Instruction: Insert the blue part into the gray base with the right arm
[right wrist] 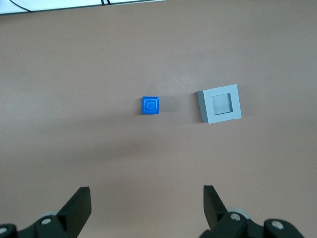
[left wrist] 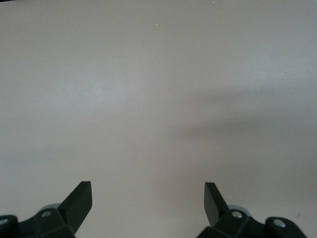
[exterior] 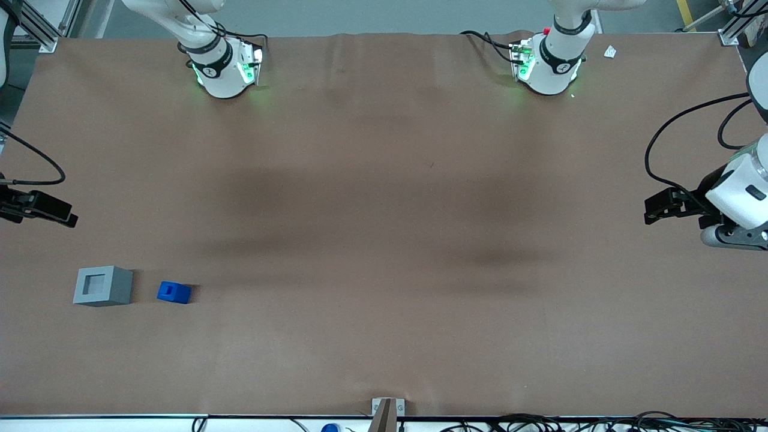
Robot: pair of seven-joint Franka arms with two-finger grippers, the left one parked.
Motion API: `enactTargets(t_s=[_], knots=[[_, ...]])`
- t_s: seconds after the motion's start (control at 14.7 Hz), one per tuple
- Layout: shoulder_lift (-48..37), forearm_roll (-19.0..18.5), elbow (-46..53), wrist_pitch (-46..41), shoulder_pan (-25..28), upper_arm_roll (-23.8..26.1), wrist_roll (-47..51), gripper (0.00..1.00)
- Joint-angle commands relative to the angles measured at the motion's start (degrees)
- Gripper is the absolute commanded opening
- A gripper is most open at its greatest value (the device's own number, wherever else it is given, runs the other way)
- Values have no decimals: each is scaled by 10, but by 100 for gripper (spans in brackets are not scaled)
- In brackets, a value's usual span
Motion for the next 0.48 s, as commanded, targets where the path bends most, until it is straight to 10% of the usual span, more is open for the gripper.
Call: enactTargets(t_s=[0.0, 0.41], knots=[[-17, -23, -13, -17, -1, 4, -14, 100], [-11, -62, -19, -39, -1, 5, -38, 100]])
